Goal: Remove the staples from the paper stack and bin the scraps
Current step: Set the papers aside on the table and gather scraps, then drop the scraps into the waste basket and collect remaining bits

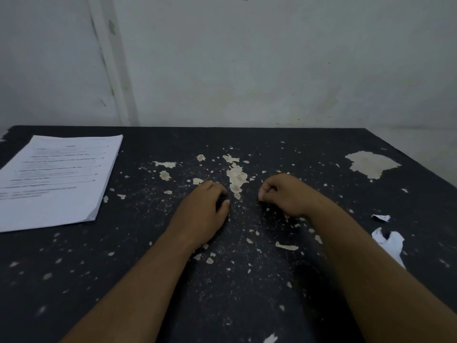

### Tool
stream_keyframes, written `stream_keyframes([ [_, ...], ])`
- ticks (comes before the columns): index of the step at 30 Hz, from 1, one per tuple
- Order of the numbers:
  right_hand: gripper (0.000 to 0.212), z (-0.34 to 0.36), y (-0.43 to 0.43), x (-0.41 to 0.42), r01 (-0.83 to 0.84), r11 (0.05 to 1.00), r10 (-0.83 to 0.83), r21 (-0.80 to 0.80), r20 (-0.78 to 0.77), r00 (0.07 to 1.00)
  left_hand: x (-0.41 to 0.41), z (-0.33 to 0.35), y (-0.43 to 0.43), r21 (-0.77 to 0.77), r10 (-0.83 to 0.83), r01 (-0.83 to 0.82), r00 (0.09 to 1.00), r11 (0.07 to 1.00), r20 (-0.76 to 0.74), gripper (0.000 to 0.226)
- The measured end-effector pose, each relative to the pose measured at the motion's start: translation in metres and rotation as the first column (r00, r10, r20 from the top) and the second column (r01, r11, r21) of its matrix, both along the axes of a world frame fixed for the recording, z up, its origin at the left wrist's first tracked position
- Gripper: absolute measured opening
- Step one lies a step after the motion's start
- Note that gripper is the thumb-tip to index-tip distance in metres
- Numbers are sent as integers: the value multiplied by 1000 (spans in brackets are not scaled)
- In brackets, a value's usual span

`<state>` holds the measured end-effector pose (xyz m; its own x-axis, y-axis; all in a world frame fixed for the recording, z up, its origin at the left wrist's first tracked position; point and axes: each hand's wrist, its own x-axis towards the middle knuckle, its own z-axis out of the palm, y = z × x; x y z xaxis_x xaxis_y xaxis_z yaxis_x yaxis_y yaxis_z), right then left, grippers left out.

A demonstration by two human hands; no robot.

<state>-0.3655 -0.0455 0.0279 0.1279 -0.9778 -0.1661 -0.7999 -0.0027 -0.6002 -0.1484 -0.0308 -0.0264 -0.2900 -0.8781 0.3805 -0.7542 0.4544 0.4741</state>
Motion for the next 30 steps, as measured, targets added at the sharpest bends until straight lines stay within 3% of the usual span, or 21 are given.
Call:
stream_keyframes([
  [3,13,-8,6,-2,152,988,-146,-5,254,956,-1,3,2,-4,2,-2,1000,1000,17,19],
  [6,9,-12,20,-2,282,957,-274,74,555,785,-5,6,8,-13,-16,16,1000,1000,6,16],
  [10,4,-6,46,-7,345,923,-342,168,767,543,-19,15,27,-43,-108,107,993,993,-39,12],
  [20,4,17,163,-78,431,870,-340,238,924,176,-119,37,107,-22,-475,475,880,880,-16,14],
  [27,4,6,270,-157,558,799,-307,221,949,64,-219,34,176,45,-702,701,709,712,65,16],
  [30,4,-9,318,-192,636,733,-346,242,937,43,-263,22,199,63,-739,737,665,673,107,35],
])
